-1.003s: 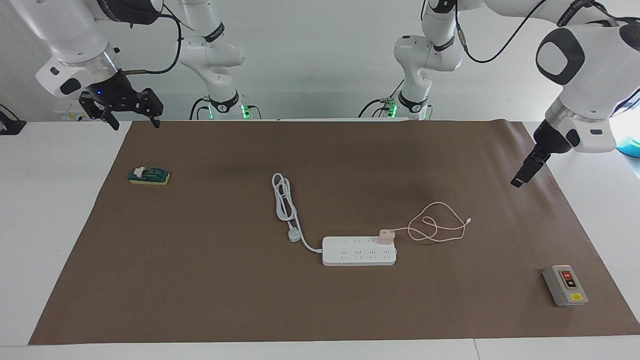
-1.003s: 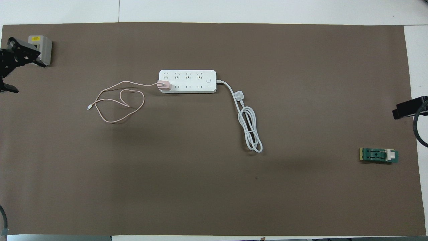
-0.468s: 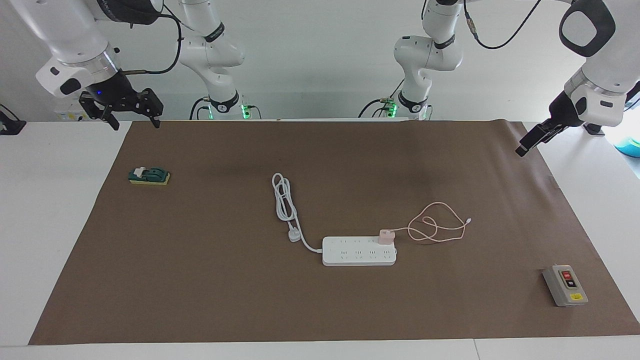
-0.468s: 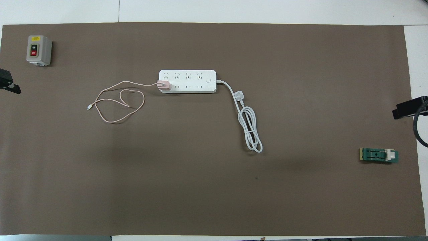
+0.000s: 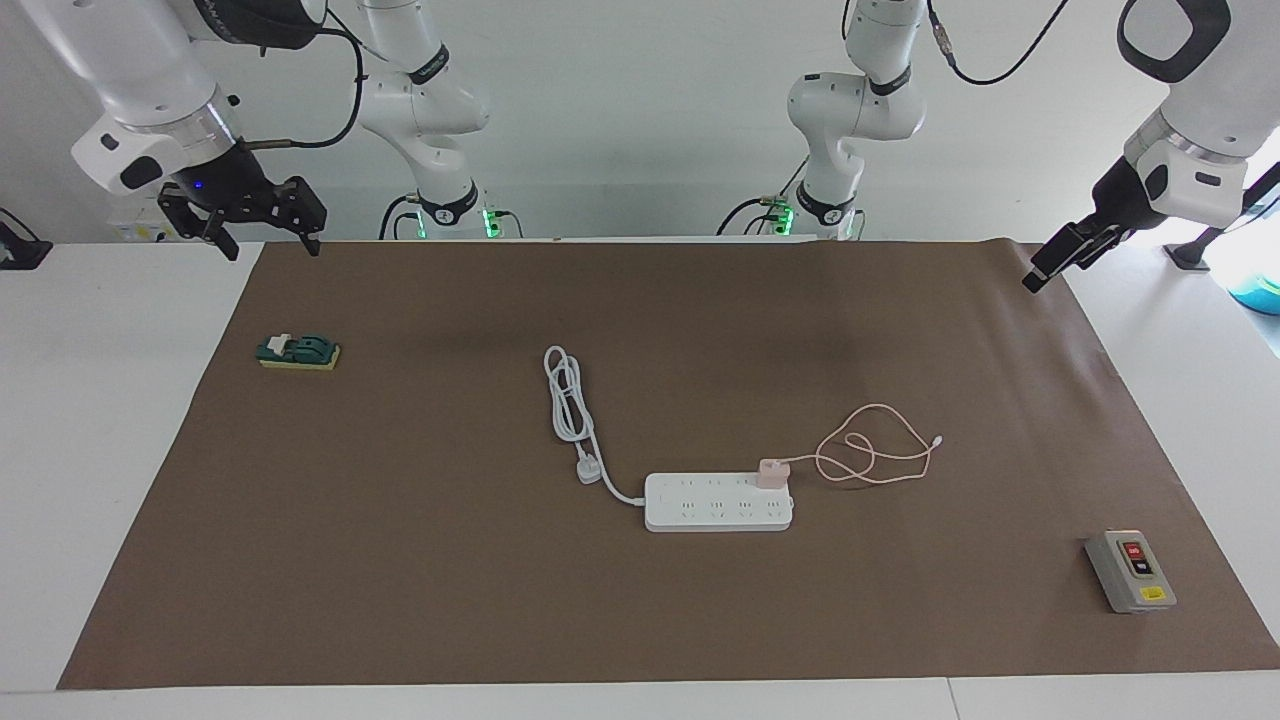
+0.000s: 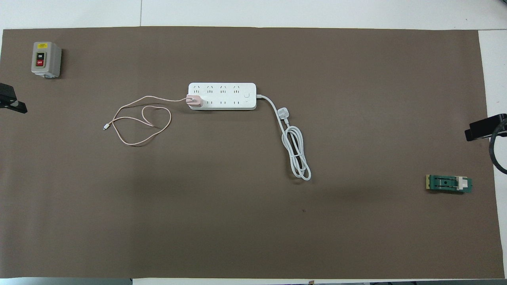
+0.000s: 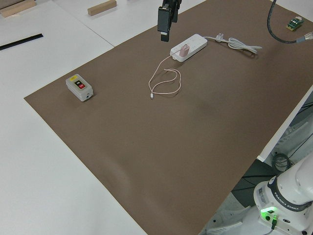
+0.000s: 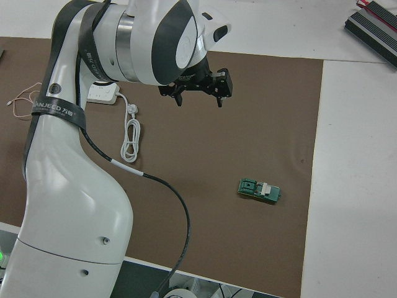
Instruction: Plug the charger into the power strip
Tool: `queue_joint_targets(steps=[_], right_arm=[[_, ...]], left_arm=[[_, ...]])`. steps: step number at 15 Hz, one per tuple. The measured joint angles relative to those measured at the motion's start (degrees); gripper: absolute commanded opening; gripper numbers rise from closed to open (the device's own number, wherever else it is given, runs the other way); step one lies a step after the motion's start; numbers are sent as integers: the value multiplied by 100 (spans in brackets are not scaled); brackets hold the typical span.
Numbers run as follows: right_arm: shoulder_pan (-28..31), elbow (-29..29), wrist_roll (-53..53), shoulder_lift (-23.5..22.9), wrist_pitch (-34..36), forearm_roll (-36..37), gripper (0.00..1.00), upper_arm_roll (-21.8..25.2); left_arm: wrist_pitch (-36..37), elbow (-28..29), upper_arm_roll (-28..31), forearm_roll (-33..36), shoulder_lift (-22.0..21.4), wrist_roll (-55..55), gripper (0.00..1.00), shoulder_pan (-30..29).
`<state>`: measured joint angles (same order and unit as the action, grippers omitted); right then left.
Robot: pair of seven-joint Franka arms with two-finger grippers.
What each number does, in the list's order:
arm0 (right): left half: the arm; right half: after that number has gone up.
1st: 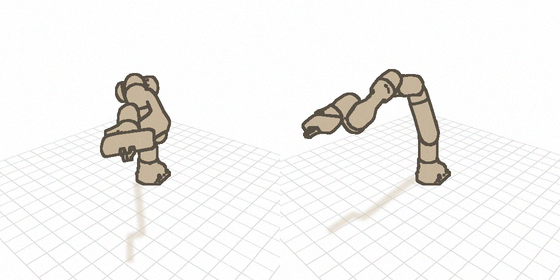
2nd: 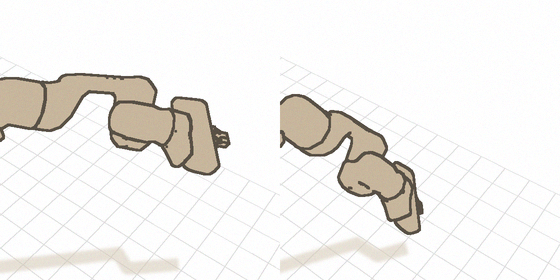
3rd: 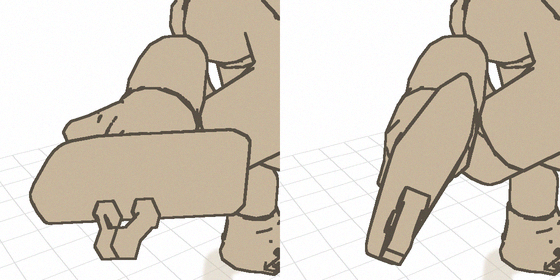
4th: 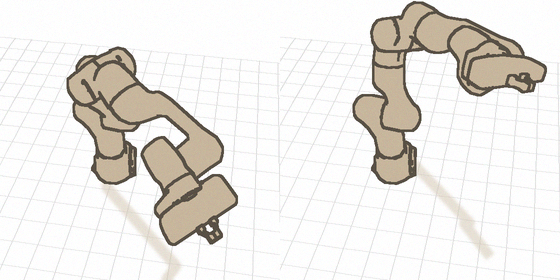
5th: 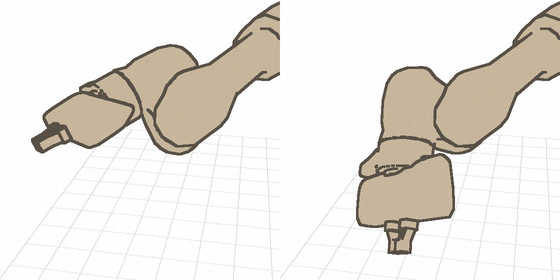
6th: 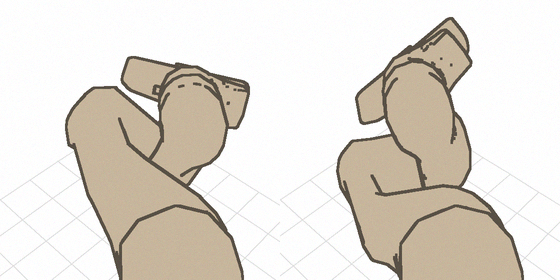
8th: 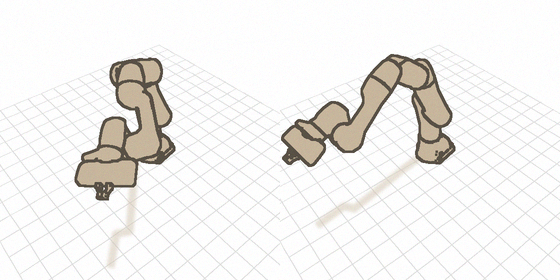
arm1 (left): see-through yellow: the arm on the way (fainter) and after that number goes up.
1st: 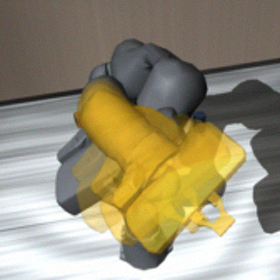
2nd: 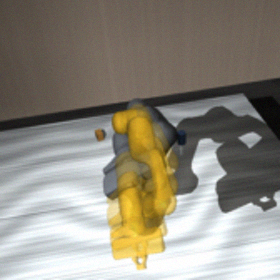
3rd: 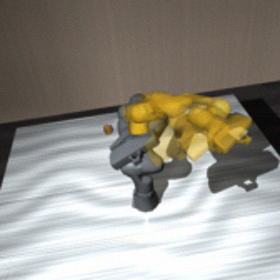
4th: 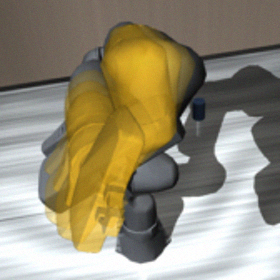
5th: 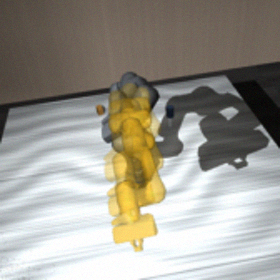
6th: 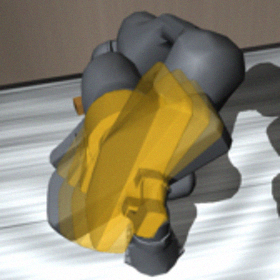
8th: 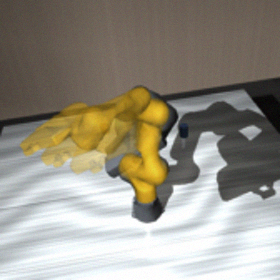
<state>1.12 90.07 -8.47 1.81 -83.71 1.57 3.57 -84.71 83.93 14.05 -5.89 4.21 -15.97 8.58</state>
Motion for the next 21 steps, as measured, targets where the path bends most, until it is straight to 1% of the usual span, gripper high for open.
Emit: queue_joint_targets(steps=[2,4,6,9,14,18,21], right_arm=[[0,0,0,0,0,0,100,0],[0,0,0,0,0,0,100,0],[0,0,0,0,0,0,100,0],[0,0,0,0,0,0,100,0],[0,0,0,0,0,0,100,0],[0,0,0,0,0,0,100,0],[0,0,0,0,0,0,100,0]], left_arm=[[-258,91,-652,2,-30,14,100,-594],[-562,400,-867,21,-232,226,100,-735],[-568,714,-957,166,-499,543,100,-737],[-496,848,-1008,228,-654,630,100,-737],[-209,861,-1241,252,-671,656,100,-742],[-195,859,-1324,483,-669,685,100,-741],[-195,854,-1350,528,-669,1186,100,-747]])
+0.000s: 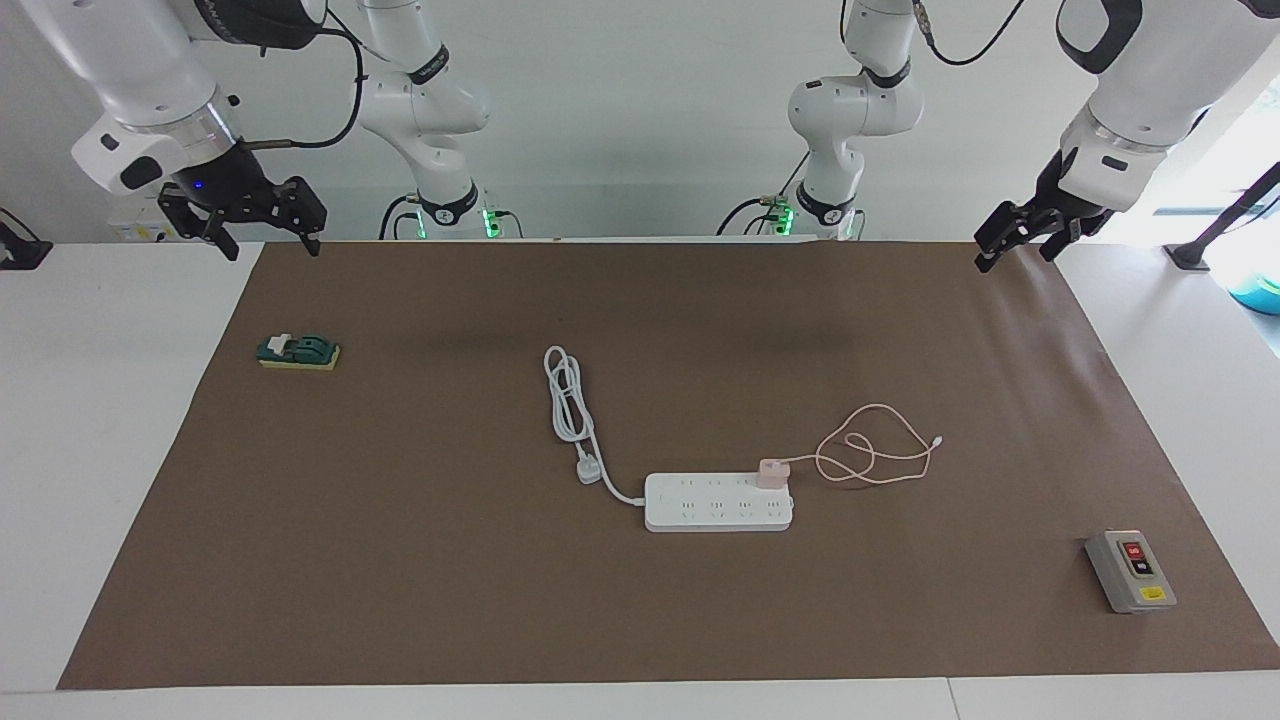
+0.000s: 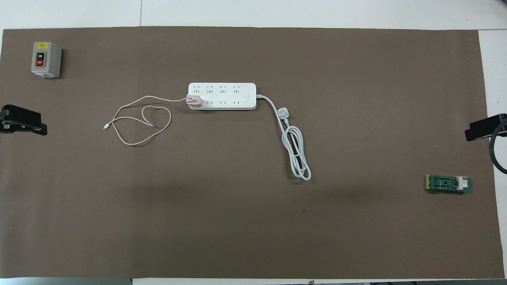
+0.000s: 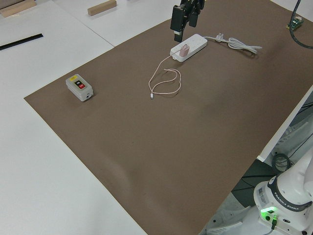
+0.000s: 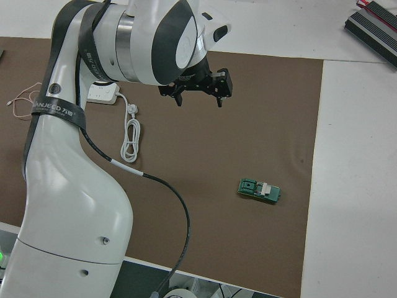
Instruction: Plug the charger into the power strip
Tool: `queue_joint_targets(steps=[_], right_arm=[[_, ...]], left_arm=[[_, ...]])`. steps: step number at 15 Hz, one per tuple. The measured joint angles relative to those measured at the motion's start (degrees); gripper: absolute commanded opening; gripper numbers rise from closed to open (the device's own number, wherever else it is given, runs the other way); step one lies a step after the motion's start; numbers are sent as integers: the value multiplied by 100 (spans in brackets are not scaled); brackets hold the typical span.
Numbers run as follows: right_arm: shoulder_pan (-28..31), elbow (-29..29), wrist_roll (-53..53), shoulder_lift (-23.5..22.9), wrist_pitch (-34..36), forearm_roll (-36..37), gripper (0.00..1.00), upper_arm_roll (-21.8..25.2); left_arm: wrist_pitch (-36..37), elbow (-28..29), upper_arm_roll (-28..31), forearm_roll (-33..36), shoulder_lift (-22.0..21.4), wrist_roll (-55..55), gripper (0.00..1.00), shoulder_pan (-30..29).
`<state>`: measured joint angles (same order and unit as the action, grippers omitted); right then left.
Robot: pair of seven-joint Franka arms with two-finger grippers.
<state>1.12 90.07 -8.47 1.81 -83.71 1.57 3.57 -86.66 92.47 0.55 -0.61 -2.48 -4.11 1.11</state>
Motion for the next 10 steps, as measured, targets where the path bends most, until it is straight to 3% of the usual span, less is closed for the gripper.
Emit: queue_joint_targets(steps=[10], right_arm=[[0,0,0,0,0,0,100,0]], left_arm=[[-5,-81,-123,17,0,599,100,-4]])
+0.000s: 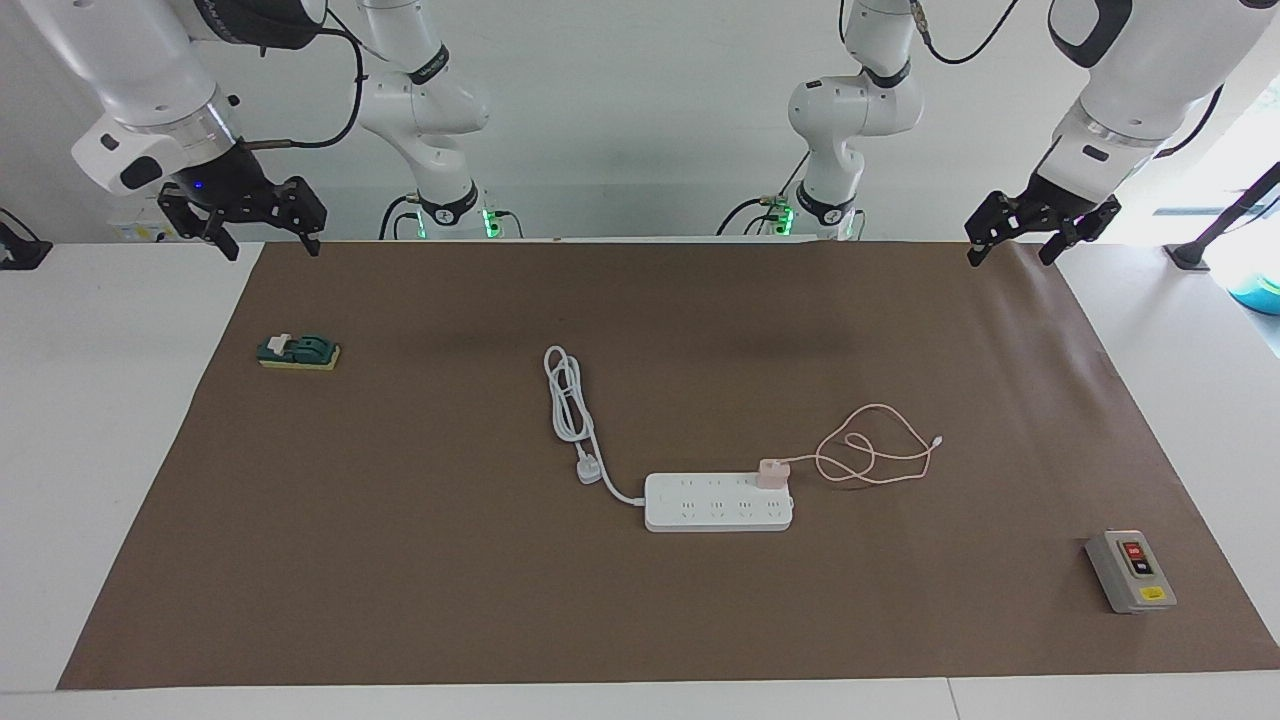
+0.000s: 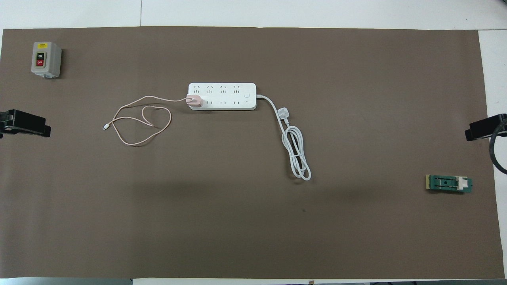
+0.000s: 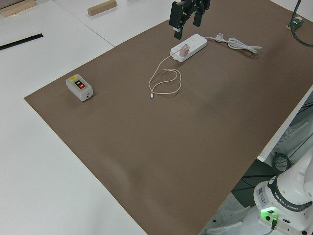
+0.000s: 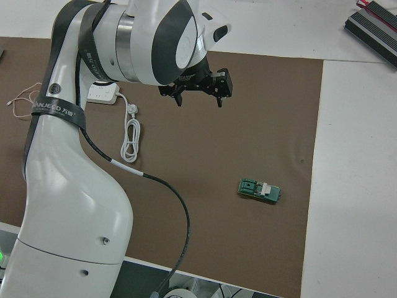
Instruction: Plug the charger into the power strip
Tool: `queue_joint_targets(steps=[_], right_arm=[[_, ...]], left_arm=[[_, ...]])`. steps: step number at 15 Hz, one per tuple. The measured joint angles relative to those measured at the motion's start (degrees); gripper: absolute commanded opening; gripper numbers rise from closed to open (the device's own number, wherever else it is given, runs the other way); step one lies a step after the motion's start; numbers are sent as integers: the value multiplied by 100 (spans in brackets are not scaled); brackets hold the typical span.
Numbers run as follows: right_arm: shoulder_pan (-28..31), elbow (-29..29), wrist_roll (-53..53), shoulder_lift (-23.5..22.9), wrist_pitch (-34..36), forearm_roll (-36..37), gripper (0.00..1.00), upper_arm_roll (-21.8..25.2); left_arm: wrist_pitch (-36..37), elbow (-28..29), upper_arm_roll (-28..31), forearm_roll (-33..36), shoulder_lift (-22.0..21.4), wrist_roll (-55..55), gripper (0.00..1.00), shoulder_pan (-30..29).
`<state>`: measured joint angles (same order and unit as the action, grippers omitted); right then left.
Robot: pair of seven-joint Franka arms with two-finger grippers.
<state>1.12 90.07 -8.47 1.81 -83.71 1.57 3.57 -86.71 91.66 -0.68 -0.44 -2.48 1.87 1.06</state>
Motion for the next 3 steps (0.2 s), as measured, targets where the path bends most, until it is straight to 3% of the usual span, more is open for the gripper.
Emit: queue_joint_targets(steps=[3], right_arm=[[0,0,0,0,0,0,100,0]], left_arm=[[0,-14,-4,0,0,0,100,-1]])
